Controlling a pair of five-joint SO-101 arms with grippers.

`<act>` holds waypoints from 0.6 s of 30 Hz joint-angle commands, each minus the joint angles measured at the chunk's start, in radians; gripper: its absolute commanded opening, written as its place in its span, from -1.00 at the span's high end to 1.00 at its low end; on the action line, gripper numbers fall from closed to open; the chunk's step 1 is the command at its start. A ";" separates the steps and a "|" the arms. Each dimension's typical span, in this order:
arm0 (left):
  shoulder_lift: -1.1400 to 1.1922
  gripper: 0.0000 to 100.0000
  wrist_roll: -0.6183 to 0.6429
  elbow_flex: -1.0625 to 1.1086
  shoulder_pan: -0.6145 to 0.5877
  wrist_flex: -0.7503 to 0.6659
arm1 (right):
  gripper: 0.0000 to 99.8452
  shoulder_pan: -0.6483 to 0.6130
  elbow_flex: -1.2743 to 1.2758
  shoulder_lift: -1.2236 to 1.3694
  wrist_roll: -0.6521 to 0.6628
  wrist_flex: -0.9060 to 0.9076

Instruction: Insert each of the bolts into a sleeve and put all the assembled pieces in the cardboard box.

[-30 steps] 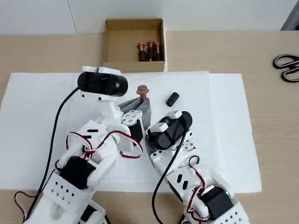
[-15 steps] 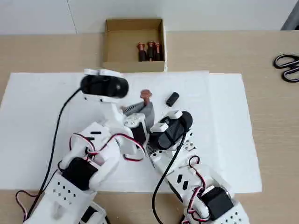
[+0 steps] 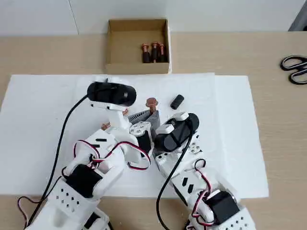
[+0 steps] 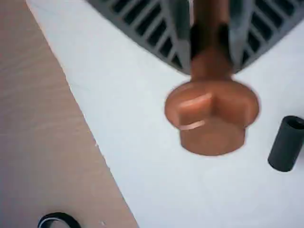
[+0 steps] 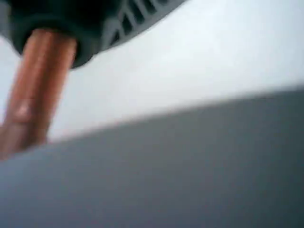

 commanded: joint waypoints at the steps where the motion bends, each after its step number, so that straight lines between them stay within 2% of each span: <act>1: -0.011 0.99 0.003 -0.001 0.002 0.049 | 0.99 0.019 -0.009 -0.015 -0.011 -0.041; 10: -0.011 0.99 -0.091 0.004 0.046 0.126 | 0.99 0.019 -0.009 -0.015 -0.011 -0.041; 18: -0.011 0.98 -0.097 -0.001 0.078 0.175 | 0.99 0.021 -0.009 -0.015 -0.011 -0.041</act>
